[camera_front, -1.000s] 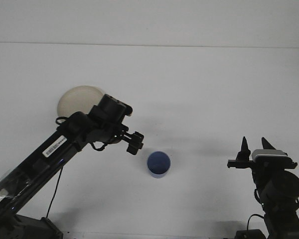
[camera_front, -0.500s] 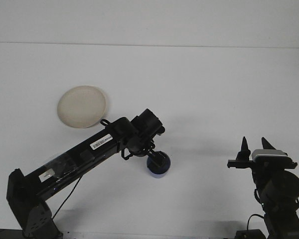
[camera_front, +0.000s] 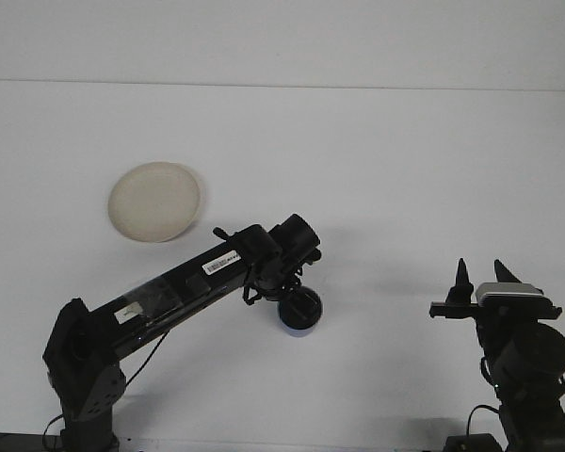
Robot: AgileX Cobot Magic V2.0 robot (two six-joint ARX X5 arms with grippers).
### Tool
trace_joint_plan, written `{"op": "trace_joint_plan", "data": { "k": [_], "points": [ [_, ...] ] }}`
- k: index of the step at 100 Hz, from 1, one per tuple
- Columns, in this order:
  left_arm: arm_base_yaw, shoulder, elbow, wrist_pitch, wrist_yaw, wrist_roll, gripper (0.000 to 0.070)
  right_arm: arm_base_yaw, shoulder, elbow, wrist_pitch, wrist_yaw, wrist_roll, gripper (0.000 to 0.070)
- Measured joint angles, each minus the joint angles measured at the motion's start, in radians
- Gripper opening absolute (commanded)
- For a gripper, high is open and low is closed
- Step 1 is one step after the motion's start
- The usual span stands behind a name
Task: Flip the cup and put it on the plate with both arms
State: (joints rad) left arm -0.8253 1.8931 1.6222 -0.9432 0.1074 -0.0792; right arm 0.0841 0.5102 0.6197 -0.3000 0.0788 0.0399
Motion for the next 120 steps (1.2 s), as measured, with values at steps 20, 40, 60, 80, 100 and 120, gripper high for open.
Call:
{"op": "trace_joint_plan", "data": {
  "k": [20,40,60,80,100,120],
  "points": [
    [-0.003,0.0,0.0,-0.001,-0.001,0.004,0.0007,0.0,0.0,0.0,0.0,0.0,0.0,0.0377],
    [-0.001,0.0,0.029,-0.071,0.0,0.021,0.0007,0.0,0.0,0.0,0.0,0.0,0.0,0.0377],
    [0.051,0.0,0.194,-0.181,-0.016,0.069,0.0007,0.0,0.0,0.0,0.0,0.0,0.0,0.0377],
    [0.184,0.0,0.346,-0.229,-0.093,0.101,0.0007,0.0,0.0,0.0,0.0,0.0,0.0,0.0377],
    [0.388,0.0,0.404,-0.222,-0.173,0.119,0.0007,0.0,0.0,0.0,0.0,0.0,0.0,0.0377],
    [0.626,0.008,0.405,-0.208,-0.185,0.118,0.0009,0.0,0.0,0.0,0.0,0.0,0.0,0.0377]
  ]
}}
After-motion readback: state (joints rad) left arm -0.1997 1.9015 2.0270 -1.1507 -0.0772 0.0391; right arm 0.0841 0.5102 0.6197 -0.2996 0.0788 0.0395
